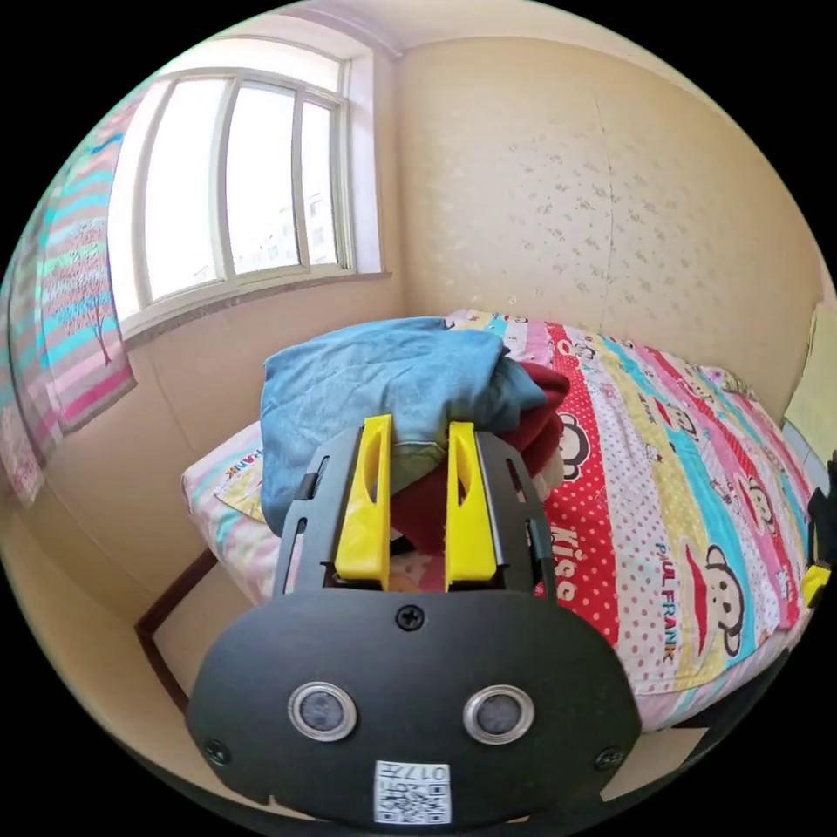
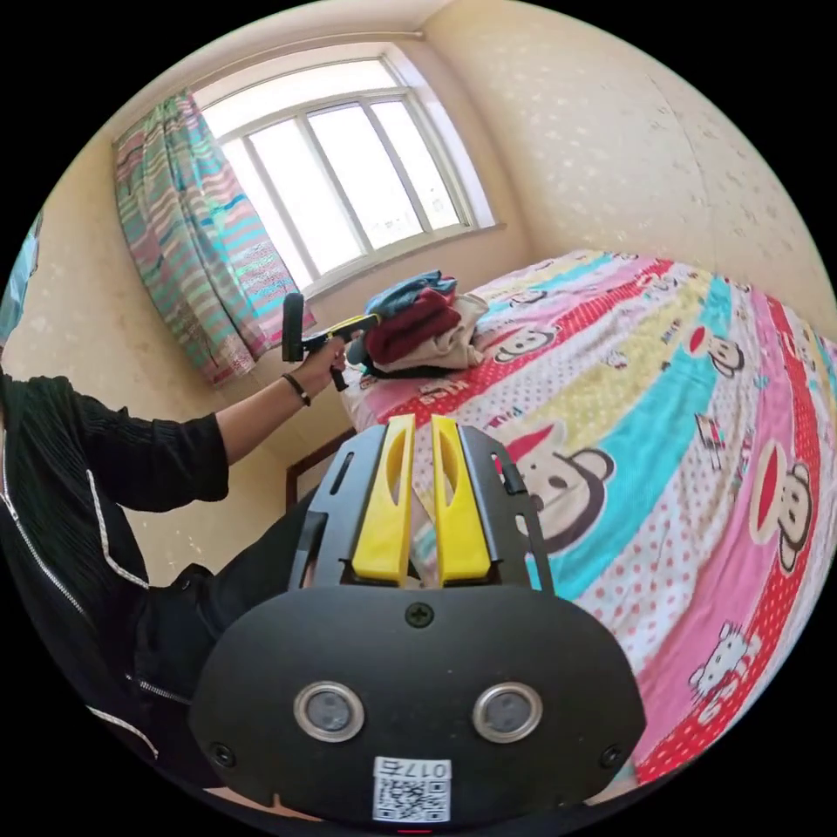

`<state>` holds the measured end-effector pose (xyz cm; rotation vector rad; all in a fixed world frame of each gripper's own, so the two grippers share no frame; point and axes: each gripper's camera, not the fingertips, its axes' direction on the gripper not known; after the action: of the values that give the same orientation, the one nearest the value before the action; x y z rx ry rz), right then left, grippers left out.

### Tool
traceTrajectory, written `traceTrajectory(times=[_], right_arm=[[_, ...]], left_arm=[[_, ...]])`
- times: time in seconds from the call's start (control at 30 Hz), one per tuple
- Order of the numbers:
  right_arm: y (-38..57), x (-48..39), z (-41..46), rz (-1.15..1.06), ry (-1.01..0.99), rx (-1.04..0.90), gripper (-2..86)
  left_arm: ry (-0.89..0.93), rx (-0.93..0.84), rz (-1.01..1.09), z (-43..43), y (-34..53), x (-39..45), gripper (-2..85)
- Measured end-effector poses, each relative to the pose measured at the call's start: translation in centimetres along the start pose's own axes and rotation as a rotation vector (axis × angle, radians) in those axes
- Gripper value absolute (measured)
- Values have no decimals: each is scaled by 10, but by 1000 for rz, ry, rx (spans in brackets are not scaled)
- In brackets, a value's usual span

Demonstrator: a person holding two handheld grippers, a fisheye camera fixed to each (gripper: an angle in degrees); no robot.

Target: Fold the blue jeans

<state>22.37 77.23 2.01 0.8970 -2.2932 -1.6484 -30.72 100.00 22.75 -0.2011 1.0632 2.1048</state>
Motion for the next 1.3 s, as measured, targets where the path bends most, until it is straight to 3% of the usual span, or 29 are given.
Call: traceTrajectory(times=[0.17, 0.27, 0.37, 0.53, 0.67, 0.73, 0.9, 1.13, 1.23, 1.3], right_arm=[[-100, -18, 51, -146, -62, 12, 83], [-141, -16, 76, -87, -135, 108, 84], [-164, -8, 104, 18, -242, 174, 87], [-172, 9, 165, 148, -313, -47, 84], [-132, 36, 156, 224, -568, 81, 38], [-116, 49, 149, 260, -599, 48, 19], [-92, 71, 54, 182, -366, 118, 3], [-49, 80, -125, 99, -67, 382, 1], [14, 116, -199, 303, 170, 528, 1], [84, 158, -248, 559, 339, 586, 1]], left_arm=[[215, 0, -234, -17, -1, -56, 63], [364, -7, -355, -24, -3, -88, 56], [451, 18, -348, -39, -4, -93, 51], [622, 114, -319, -85, 14, -78, 47], [699, 24, -241, -108, 58, -34, 48], [748, 0, -239, -113, 76, -21, 47], [852, -90, -267, -112, 82, 10, 31], [1137, 1, -29, -162, 26, 133, -8], [1301, -59, 75, -175, 36, 196, -7], [1361, -73, 53, -178, 59, 217, -5]])
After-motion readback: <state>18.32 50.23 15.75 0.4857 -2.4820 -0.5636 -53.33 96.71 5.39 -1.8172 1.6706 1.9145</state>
